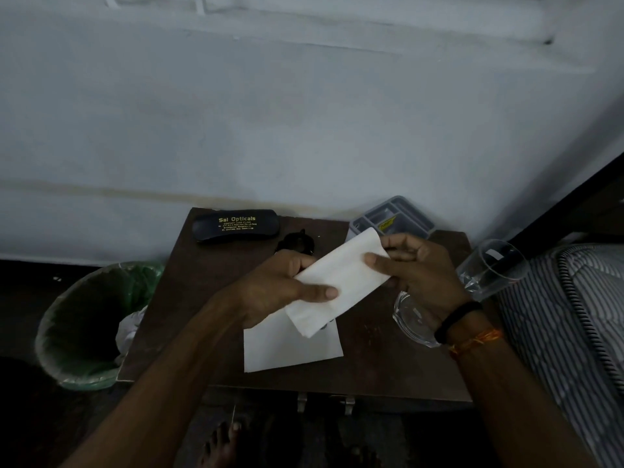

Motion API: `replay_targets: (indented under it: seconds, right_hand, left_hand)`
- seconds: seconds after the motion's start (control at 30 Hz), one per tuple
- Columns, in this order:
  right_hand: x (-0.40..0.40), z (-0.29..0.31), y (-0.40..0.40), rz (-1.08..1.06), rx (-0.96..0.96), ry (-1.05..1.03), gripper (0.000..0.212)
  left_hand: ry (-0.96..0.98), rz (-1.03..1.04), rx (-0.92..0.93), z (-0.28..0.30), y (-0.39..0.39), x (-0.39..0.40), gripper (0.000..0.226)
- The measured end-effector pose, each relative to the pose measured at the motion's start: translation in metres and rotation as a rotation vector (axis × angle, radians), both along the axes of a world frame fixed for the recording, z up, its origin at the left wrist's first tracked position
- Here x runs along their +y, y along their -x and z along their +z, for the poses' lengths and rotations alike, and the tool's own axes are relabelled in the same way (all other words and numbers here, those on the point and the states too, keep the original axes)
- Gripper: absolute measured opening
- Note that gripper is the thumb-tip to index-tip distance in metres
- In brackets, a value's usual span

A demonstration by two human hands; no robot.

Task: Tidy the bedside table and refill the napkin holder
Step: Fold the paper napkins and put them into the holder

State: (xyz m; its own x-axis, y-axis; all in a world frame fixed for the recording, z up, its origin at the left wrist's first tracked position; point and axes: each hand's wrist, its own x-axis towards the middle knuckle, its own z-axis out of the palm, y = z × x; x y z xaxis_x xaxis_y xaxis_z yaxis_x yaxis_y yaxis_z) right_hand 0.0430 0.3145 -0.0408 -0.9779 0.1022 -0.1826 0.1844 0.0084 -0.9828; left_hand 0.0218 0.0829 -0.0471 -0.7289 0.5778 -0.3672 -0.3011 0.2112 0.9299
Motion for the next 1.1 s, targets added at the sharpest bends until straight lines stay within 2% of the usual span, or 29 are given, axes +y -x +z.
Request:
replay_targets:
  seconds: [0.17,0.27,0.37,0.43,0.5,0.57,0.63,0.73,0.87,0.97,1.03,1.1]
  right_hand:
    - [0.006,-0.005,0.001,-0.249,0.026,0.096,0.027]
    - [0.000,0.001,-0.001,-0.300,-0.004,0.155,0.035]
    - [-0.010,0.007,-0.005,-0.153,-0.233,0.180,0.060]
    - [-0.020,0.008,-0.009,0.018,-0.328,0.191,0.059]
    - [-0.028,0.006,-0.011,0.099,-0.293,0.202,0.045]
    - [-0.030,0.003,-0.011,0.086,-0.229,0.177,0.033]
    - [-0.025,0.001,-0.009,0.039,-0.205,0.140,0.031]
    - [-0.015,0.001,-0.010,-0.019,-0.212,0.165,0.033]
    - [-0.014,0.002,-0.014,0.038,-0.247,0.213,0.035]
    - [-0.009,0.006,-0.012,-0.112,-0.168,0.251,0.028]
    - [0.003,0.009,-0.007,-0.277,-0.066,0.235,0.013]
    - [0.016,0.010,-0.002,-0.398,0.011,0.158,0.010]
  left_hand:
    - [-0.110,0.066,-0.071,0.005,0.000,0.002,0.040]
    - [-0.141,0.121,-0.072,0.006,0.001,0.004,0.039]
    - [-0.153,0.199,-0.057,0.005,0.001,0.008,0.037]
    - [-0.152,0.206,-0.042,0.004,0.001,0.011,0.037]
    - [-0.153,0.183,-0.044,0.004,-0.001,0.013,0.039]
    - [-0.135,0.166,-0.059,0.004,-0.002,0.015,0.047]
    - [-0.091,0.156,-0.071,0.004,-0.002,0.015,0.055]
    - [-0.092,0.175,-0.086,0.003,0.000,0.017,0.043]
    - [-0.106,0.221,-0.074,0.000,0.000,0.025,0.030]
    - [-0.090,0.254,-0.068,-0.001,0.001,0.031,0.032]
    - [-0.009,0.355,0.038,-0.004,0.003,0.037,0.039]
    - [0.188,0.463,0.280,-0.015,0.006,0.046,0.045]
